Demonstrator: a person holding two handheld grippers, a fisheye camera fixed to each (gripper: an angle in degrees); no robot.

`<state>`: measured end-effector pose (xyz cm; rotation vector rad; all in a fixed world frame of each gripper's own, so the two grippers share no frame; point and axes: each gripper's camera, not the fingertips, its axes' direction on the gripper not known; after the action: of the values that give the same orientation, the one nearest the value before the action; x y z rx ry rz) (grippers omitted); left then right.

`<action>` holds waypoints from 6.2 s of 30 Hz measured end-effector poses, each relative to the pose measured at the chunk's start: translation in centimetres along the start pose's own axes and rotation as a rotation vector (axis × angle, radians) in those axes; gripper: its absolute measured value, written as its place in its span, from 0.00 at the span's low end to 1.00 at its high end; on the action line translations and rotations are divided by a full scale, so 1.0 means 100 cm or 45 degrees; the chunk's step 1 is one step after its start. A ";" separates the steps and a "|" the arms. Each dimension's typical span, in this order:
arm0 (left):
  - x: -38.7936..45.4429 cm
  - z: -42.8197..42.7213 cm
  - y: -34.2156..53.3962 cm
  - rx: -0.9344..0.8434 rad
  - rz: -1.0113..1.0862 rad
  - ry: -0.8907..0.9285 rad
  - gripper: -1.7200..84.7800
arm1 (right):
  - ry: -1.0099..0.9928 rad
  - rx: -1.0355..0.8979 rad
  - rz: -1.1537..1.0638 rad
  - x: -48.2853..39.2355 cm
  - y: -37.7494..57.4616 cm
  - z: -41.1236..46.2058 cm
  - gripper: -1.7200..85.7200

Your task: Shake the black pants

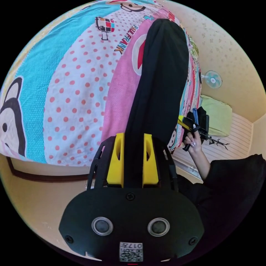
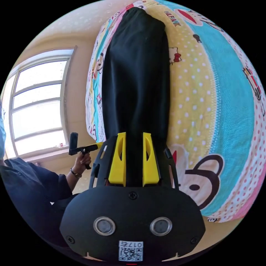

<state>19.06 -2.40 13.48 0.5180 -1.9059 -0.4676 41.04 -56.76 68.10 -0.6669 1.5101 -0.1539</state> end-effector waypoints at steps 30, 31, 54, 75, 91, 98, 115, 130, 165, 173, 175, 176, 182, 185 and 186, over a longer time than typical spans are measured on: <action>-0.024 0.029 0.072 -0.211 -0.029 -0.138 0.01 | 0.034 -0.120 0.051 0.035 0.063 -0.037 0.03; -0.024 0.024 0.072 -0.159 -0.013 -0.083 0.02 | 0.049 -0.126 0.062 0.037 0.064 -0.033 0.03; 0.025 0.052 0.028 0.308 0.171 -0.140 0.13 | 0.598 0.437 -0.363 -0.215 -0.323 0.141 0.18; 0.018 0.023 0.044 0.318 0.376 0.322 0.02 | 0.868 0.366 -0.138 -0.228 -0.360 0.234 0.12; -0.022 -0.004 0.035 0.286 0.166 0.215 0.10 | 0.416 0.345 -0.360 -0.235 -0.355 0.231 0.07; -0.052 -0.043 -0.028 0.420 0.146 0.466 0.18 | 0.491 0.357 -0.522 -0.178 -0.231 0.126 0.14; 0.022 0.043 -0.034 -0.120 0.254 0.275 0.11 | 0.051 -0.251 -0.006 -0.031 0.076 0.145 0.09; 0.043 0.039 -0.003 0.049 0.201 0.063 0.15 | 0.148 -0.281 -0.109 -0.028 0.102 0.064 0.09; 0.254 -0.044 0.118 0.446 1.111 1.027 0.06 | -0.844 0.248 -1.133 -0.207 0.265 -0.227 0.02; 0.391 -0.093 0.217 0.751 1.333 0.987 0.06 | -0.746 0.285 -1.611 -0.340 0.362 -0.362 0.02; 0.405 -0.088 0.212 0.811 1.233 0.960 0.06 | -0.694 0.320 -1.619 -0.352 0.364 -0.376 0.02; 0.405 -0.085 0.207 0.822 1.197 0.952 0.06 | -0.654 0.335 -1.566 -0.354 0.357 -0.379 0.02; 0.375 -0.016 0.098 0.771 0.758 0.783 0.05 | -0.420 0.268 -1.151 -0.299 0.241 -0.337 0.02; 0.355 0.015 0.042 0.733 0.597 0.716 0.06 | -0.407 0.283 -0.985 -0.265 0.177 -0.307 0.02; 0.349 0.025 0.026 0.725 0.556 0.674 0.06 | -0.376 0.309 -0.950 -0.255 0.160 -0.293 0.02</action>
<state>4.17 -19.31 40.35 0.5035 -1.5466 0.4747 6.07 -40.27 84.64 -0.9811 0.8853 -0.7594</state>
